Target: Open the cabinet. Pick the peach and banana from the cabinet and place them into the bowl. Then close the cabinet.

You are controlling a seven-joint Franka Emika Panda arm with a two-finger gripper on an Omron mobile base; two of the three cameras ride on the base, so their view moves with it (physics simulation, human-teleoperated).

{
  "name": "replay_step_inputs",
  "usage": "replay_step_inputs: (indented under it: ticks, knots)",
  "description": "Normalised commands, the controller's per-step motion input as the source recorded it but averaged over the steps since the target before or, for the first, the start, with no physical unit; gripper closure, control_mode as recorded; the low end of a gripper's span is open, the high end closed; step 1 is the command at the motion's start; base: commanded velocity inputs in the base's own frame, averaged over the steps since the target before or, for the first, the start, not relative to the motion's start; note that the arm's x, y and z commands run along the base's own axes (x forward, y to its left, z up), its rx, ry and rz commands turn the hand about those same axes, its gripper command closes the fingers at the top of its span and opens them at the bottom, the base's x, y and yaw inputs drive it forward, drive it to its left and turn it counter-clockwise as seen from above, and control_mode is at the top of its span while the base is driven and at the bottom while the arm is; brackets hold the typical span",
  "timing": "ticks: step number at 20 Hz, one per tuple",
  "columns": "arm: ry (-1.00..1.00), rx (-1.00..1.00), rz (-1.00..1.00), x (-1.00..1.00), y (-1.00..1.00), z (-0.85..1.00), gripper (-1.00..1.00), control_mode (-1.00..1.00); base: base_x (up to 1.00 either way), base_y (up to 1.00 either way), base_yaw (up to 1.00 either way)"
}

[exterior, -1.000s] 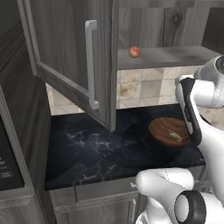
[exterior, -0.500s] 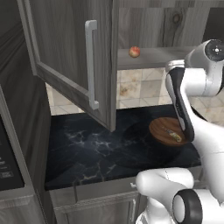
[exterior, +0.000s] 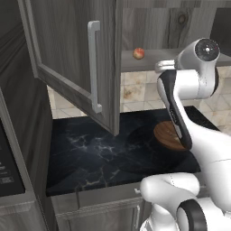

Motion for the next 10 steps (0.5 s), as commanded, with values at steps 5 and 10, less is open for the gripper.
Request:
replay_step_inputs:
  ticks: [5, 10]
  knots:
    - [0.0, 0.01, 0.01, 0.1, 0.33, 0.0, -1.0, -1.0, 0.0, 0.0, 0.0]
    - [0.0, 0.0, 0.0, 0.28, 0.31, 0.01, -1.0, -1.0, 0.0, 0.0, 0.0]
